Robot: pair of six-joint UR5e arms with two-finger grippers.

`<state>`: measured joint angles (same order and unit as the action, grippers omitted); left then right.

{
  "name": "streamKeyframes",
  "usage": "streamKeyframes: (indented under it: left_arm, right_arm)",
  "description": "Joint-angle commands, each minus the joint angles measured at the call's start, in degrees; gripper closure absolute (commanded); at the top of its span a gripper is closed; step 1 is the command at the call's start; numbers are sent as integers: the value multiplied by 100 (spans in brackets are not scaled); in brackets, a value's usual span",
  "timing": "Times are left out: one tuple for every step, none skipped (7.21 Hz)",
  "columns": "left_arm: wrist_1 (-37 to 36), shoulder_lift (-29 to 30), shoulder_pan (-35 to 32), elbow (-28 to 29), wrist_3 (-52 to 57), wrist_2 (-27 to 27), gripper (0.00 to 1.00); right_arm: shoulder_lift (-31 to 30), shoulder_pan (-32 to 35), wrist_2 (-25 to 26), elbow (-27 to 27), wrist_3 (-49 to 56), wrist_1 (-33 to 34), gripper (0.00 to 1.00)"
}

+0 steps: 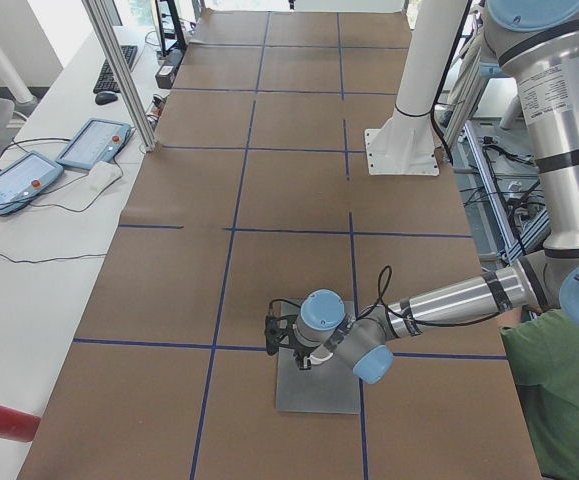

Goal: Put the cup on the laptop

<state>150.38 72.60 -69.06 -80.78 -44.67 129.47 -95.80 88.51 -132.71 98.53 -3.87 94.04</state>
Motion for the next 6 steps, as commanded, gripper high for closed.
streamKeyframes:
  left_arm:
    - [-8,0,33,18,19,17,100]
    - [-17,17,42,27,80,26,19]
    - [-8,9,42,-16,133,61,0]
    - [-8,26,50,-52,142,78,0]
    - [-26,70,68,-183,143,331,0]
    - [-35,96,94,-210,299,603,0]
  right_arm:
    - [0,0,0,0,0,0,0]
    - [0,0,0,0,0,0,0]
    - [0,0,0,0,0,0,0]
    - [0,0,0,0,0,0,0]
    - [0,0,0,0,0,0,0]
    - [0,0,0,0,0,0,0]
